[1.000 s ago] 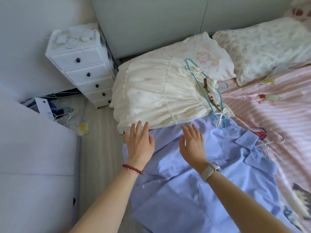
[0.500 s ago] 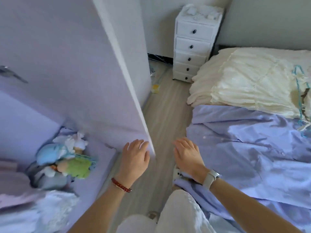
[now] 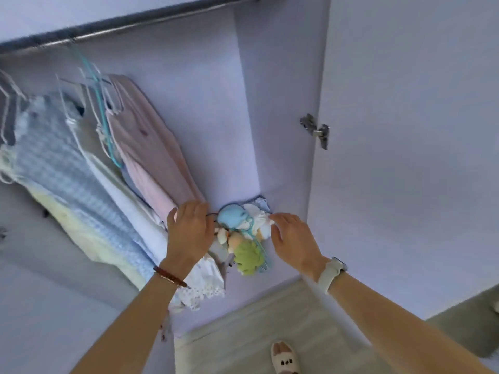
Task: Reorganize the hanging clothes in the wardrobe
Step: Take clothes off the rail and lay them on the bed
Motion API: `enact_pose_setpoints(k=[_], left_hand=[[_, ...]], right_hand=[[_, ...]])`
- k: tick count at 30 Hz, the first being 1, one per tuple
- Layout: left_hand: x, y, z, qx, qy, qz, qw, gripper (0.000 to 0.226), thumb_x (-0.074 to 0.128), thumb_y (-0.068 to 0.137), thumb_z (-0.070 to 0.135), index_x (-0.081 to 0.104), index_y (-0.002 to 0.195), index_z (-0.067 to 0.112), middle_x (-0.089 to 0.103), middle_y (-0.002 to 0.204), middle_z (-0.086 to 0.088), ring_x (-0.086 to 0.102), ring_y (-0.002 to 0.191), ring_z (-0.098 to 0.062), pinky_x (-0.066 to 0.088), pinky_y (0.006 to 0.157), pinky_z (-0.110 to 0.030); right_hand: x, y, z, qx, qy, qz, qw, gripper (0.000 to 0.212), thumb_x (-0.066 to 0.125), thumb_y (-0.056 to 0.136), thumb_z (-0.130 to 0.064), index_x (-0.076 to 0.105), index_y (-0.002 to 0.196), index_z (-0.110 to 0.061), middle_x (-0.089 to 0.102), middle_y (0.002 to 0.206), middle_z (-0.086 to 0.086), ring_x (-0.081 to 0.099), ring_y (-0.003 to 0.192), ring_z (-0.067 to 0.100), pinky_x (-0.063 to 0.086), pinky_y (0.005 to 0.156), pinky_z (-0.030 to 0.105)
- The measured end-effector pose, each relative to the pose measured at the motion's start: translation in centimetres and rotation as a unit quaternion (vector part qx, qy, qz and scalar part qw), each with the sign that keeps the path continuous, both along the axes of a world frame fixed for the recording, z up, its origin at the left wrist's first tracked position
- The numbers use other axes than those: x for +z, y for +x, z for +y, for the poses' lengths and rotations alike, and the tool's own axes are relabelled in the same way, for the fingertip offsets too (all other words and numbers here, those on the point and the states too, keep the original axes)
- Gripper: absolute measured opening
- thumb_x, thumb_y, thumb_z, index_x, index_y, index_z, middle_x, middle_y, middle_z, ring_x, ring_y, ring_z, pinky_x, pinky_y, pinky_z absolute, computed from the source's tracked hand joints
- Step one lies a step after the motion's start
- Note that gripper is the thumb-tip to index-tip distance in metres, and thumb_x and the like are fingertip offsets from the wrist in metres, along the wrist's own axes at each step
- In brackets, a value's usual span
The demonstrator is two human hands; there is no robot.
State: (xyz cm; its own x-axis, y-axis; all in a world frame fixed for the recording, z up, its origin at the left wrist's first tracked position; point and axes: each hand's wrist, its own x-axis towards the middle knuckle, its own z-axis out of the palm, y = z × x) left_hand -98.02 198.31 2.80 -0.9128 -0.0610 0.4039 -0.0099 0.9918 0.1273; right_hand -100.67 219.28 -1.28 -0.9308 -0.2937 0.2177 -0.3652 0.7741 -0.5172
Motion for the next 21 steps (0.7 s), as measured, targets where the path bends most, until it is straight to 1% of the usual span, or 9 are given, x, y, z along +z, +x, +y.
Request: enact_pose_setpoints(k=[2,4,8,10,12,14,17,19,21], left_hand=[[2.1,-1.4,-3.4,0.050,0.007,0.028,0.998,0.032,0.052,0.080,0.015,0.065,0.107,0.004,0.061,0.115,-0.017,0.056,0.110,-0.033,0.037,0.094,-0.050],[4.5,-2.9,-6.6,0.099,0.006,0.049,0.994,0.040,0.046,0.081,0.020,0.063,0.113,0.005,0.058,0.121,-0.017,0.051,0.116,-0.034,0.033,0.097,-0.050],[8.8,-5.3,-11.7,0.171,-0.002,0.101,0.980,0.041,0.046,0.082,0.018,0.060,0.116,0.002,0.055,0.123,-0.021,0.049,0.117,-0.037,0.033,0.096,-0.052],[9.6,-6.4,-13.9,0.204,0.005,0.094,0.974,0.037,0.052,0.087,0.014,0.057,0.122,0.003,0.050,0.130,-0.020,0.042,0.124,-0.036,0.029,0.099,-0.051],[9.6,-7.2,-15.7,0.229,0.016,0.060,0.971,0.042,0.052,0.090,0.019,0.049,0.131,0.009,0.040,0.141,-0.014,0.030,0.133,-0.031,0.020,0.105,-0.047],[9.1,-7.9,-17.2,0.235,0.007,0.032,0.971,0.046,0.046,0.093,0.029,0.042,0.137,0.015,0.030,0.149,-0.008,0.017,0.139,-0.027,0.013,0.110,-0.045],[8.3,-8.9,-18.5,0.217,-0.018,-0.001,0.976,0.047,0.041,0.094,0.039,0.041,0.136,0.017,0.017,0.154,-0.004,0.003,0.143,-0.027,0.007,0.113,-0.049],[7.7,-9.4,-19.1,0.191,-0.022,-0.012,0.981,0.052,0.035,0.095,0.045,0.035,0.141,0.019,0.013,0.155,-0.003,-0.004,0.143,-0.026,0.002,0.113,-0.051],[7.2,-9.6,-19.7,0.163,-0.022,0.000,0.986,0.062,0.018,0.091,0.052,0.029,0.144,0.021,0.015,0.155,-0.002,-0.009,0.143,-0.025,0.001,0.112,-0.051]], right_hand=[[1.5,-2.9,-3.2,0.026,-0.008,0.015,1.000,0.034,0.041,0.093,-0.018,0.052,0.125,-0.012,0.056,0.126,0.007,0.049,0.116,0.025,0.035,0.095,0.034],[3.0,-5.8,-6.2,0.058,-0.022,0.027,0.998,0.034,0.040,0.094,-0.018,0.051,0.126,-0.014,0.056,0.126,0.006,0.049,0.116,0.024,0.035,0.095,0.034],[6.1,-11.0,-12.2,0.113,-0.041,0.017,0.993,0.034,0.037,0.095,-0.018,0.051,0.125,-0.014,0.056,0.124,0.007,0.048,0.115,0.028,0.038,0.094,0.037],[7.5,-12.9,-15.4,0.144,-0.061,0.014,0.988,0.032,0.038,0.094,-0.014,0.053,0.121,-0.011,0.058,0.118,0.011,0.050,0.111,0.030,0.040,0.091,0.037],[9.0,-14.2,-18.7,0.184,-0.090,0.005,0.979,0.031,0.038,0.093,-0.012,0.055,0.119,-0.007,0.060,0.115,0.015,0.053,0.108,0.032,0.042,0.089,0.038],[10.5,-15.1,-21.9,0.208,-0.123,-0.013,0.970,0.029,0.039,0.094,-0.012,0.057,0.115,-0.003,0.062,0.112,0.017,0.055,0.105,0.033,0.043,0.086,0.035],[12.3,-16.1,-26.3,0.225,-0.170,-0.061,0.958,0.026,0.040,0.095,-0.014,0.057,0.099,0.004,0.062,0.095,0.020,0.058,0.090,0.033,0.043,0.078,0.035],[13.0,-16.8,-28.8,0.225,-0.191,-0.102,0.950,0.028,0.041,0.096,-0.022,0.055,0.105,0.001,0.060,0.096,0.016,0.057,0.091,0.030,0.046,0.083,0.037],[13.2,-17.6,-30.7,0.211,-0.185,-0.126,0.952,0.040,0.045,0.094,-0.033,0.049,0.120,-0.003,0.058,0.105,0.015,0.056,0.098,0.028,0.046,0.087,0.038]])
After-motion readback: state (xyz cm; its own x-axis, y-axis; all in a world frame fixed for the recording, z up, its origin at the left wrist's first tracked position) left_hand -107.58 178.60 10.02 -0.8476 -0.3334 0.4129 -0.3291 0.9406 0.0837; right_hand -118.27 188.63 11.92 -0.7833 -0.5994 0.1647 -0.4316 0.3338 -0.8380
